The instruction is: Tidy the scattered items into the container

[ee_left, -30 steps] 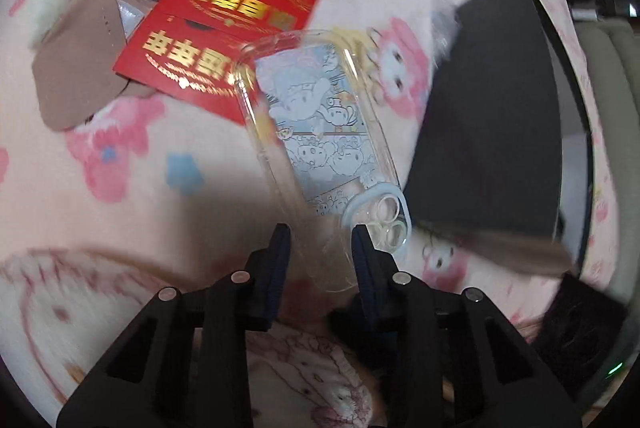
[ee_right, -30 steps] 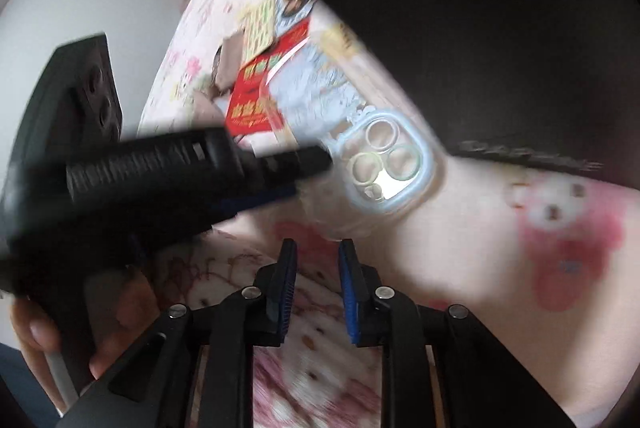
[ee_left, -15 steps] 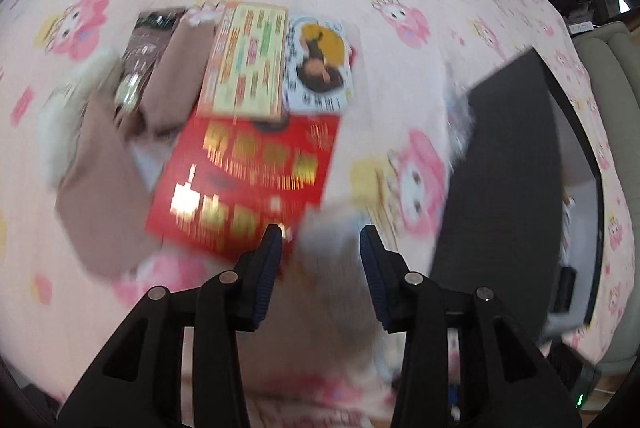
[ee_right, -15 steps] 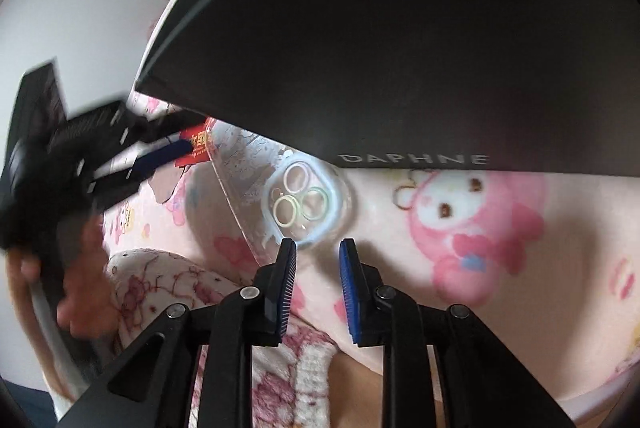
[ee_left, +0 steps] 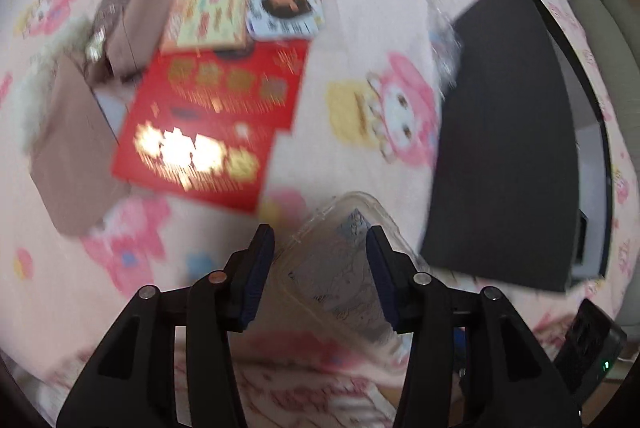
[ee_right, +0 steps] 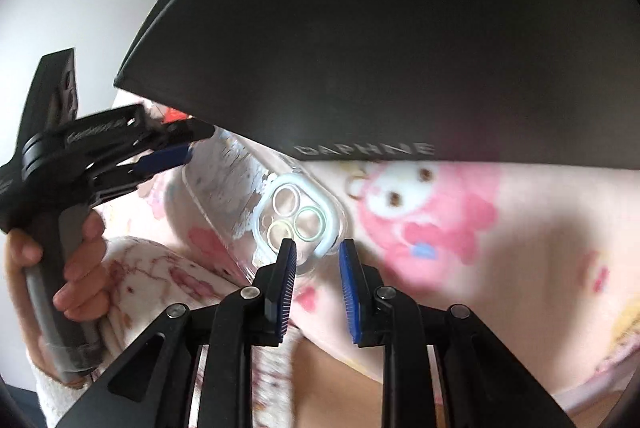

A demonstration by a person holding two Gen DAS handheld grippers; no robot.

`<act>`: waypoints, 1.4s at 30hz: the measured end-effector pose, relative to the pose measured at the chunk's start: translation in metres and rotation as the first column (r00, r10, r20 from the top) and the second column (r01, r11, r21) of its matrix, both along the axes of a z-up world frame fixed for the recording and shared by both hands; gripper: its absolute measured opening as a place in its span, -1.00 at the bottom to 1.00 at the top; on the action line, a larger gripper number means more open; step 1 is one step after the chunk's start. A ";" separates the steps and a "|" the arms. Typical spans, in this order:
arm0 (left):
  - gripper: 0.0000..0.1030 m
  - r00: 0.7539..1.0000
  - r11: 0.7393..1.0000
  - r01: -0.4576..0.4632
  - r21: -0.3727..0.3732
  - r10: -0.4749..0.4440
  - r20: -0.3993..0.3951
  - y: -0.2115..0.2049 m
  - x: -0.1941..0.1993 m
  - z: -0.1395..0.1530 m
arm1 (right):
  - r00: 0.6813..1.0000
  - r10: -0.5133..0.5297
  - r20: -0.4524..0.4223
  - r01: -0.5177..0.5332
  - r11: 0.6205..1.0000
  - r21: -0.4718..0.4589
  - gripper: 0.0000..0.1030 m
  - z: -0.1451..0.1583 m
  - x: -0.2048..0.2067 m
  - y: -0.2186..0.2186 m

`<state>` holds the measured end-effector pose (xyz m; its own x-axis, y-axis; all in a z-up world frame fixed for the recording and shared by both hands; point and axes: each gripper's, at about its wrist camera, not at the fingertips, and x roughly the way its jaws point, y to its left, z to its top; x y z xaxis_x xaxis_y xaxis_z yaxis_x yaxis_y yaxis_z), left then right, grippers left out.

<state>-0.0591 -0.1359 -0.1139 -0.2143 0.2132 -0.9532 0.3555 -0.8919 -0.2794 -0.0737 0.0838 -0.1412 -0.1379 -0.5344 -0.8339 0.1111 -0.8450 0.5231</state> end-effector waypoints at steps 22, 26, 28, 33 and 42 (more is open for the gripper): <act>0.00 0.982 0.983 0.184 0.025 -0.183 -0.036 0.076 0.057 -0.010 | 0.981 -0.169 -0.093 0.184 0.965 0.185 -0.41 0.005 0.014 0.076; 0.08 0.975 0.975 0.221 0.020 -0.220 -0.041 0.083 0.066 -0.007 | 0.986 -0.155 -0.060 0.162 0.977 0.136 -0.40 -0.008 0.014 0.081; 0.08 0.968 0.968 0.248 0.026 -0.247 -0.042 0.085 0.071 -0.006 | 0.989 -0.136 -0.062 0.144 0.979 0.142 -0.38 -0.009 0.014 0.079; 0.11 0.956 0.955 0.290 0.055 -0.288 -0.051 0.090 0.081 -0.003 | 0.983 -0.175 -0.064 0.183 0.969 0.168 -0.33 -0.010 0.014 0.085; 0.15 0.961 0.962 0.273 0.010 -0.273 -0.038 0.091 0.096 0.000 | 0.987 -0.141 -0.079 0.154 0.970 0.187 -0.30 -0.008 0.022 0.085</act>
